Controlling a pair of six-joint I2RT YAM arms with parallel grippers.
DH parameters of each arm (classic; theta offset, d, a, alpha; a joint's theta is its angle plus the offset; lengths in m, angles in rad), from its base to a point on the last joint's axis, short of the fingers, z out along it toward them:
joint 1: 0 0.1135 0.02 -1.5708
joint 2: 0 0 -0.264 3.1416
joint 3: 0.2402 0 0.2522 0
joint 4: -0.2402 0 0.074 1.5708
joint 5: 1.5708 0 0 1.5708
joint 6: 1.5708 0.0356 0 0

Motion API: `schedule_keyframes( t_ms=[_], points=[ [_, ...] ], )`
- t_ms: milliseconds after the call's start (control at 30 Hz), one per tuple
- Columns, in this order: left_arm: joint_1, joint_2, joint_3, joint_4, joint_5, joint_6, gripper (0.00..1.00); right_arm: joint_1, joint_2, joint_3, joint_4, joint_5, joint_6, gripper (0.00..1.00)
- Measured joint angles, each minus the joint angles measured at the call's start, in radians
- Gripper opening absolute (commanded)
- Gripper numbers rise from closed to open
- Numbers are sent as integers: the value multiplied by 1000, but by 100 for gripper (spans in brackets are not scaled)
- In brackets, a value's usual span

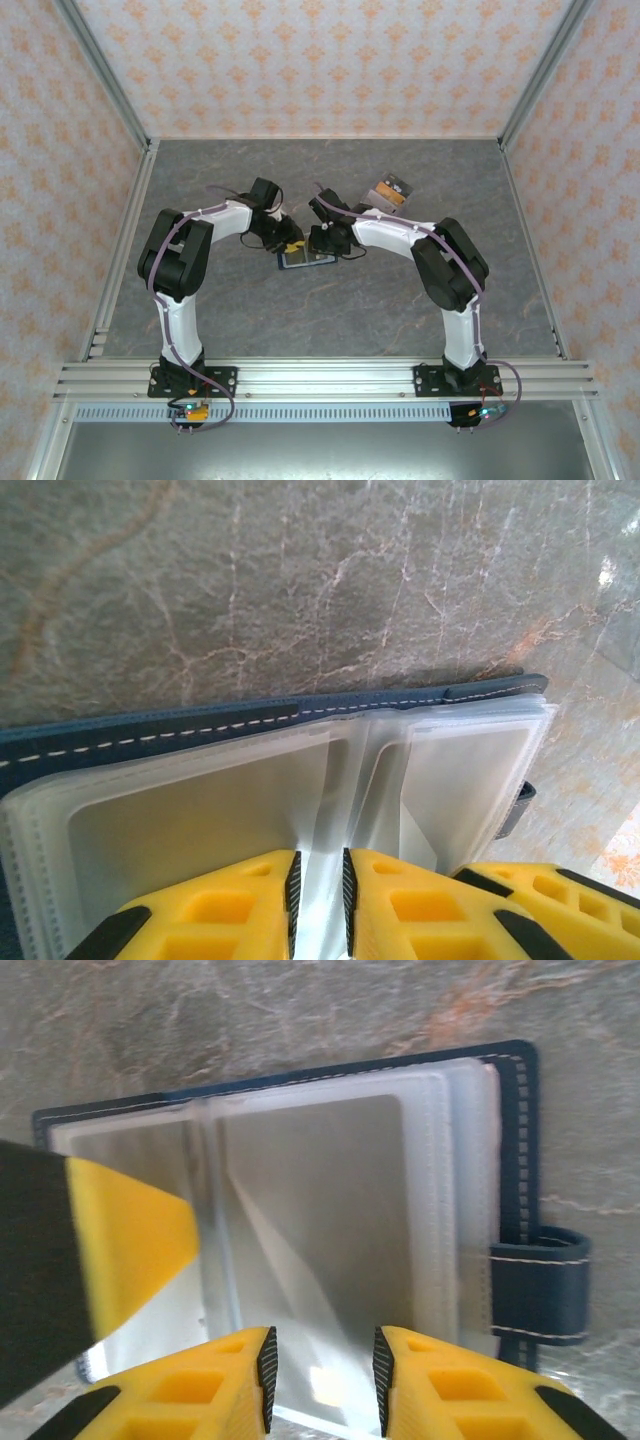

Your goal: Take the credit cards out of the card holder

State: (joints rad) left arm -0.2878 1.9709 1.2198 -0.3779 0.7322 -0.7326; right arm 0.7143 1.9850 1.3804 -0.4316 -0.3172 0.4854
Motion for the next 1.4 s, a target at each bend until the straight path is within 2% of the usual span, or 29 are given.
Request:
schedule_keyframes(
  t_ms=[133,533,1100,1400],
  points=[
    [0,0,-5,0,-1,0,20,-5,0,-3,31,-43,2,34],
    [3,-16,-5,-24,-9,25,19,-15,-32,-17,17,40,4,34],
    [54,-67,-33,-95,-87,64,19,-15,0,-10,-9,37,0,35],
    [55,-53,-37,-97,-84,76,18,-15,6,2,-16,8,-4,35]
  ],
)
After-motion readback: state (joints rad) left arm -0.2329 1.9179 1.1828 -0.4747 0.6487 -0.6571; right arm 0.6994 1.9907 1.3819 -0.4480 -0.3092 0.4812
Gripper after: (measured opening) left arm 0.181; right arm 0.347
